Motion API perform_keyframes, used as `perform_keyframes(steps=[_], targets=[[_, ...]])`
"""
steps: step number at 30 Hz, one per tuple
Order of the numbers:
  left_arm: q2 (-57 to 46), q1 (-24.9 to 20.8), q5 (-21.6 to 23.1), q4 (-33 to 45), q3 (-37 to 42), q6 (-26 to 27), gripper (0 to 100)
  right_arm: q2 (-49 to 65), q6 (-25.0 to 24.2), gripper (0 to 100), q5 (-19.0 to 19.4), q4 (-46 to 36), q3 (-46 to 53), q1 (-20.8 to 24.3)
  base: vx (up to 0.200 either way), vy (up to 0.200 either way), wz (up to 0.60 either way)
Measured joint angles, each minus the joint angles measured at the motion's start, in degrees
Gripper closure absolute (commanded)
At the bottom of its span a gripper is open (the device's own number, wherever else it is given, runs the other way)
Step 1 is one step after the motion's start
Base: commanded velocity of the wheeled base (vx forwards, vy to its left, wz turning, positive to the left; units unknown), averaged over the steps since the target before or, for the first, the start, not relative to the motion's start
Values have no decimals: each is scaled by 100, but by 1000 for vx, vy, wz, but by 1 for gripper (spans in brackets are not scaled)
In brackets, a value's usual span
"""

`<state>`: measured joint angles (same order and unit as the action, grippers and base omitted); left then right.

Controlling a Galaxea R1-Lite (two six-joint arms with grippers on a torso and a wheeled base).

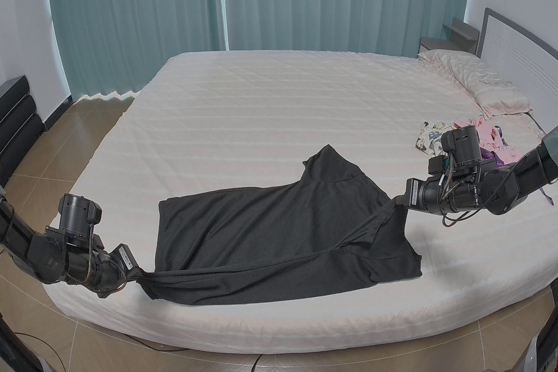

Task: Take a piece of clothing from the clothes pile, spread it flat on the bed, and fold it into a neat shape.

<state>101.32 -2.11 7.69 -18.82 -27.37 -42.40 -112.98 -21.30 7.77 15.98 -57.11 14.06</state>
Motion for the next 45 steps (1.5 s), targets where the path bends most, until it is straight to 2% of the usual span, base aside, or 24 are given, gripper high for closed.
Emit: perform_keyframes(steps=[3, 14, 27, 33, 45], targets=[[-223, -6, 32, 321, 4, 77, 100, -2, -5, 100, 0, 101, -2, -17, 0, 0, 0], [-394, -23, 137, 611, -124, 129, 100, -2, -5, 100, 4, 134, -24, -33, 0, 0, 0], [642, 232, 145, 475, -990, 110, 100, -107, -23, 100, 13, 132, -226, -26, 0, 0, 0], [1114, 263, 137, 221, -1263, 102, 100, -273, -34, 100, 11, 137, -330, -26, 0, 0, 0], [1812, 251, 68, 194, -1858, 112, 100, -623, -166, 100, -30, 334, -474, -2, 0, 0, 0]])
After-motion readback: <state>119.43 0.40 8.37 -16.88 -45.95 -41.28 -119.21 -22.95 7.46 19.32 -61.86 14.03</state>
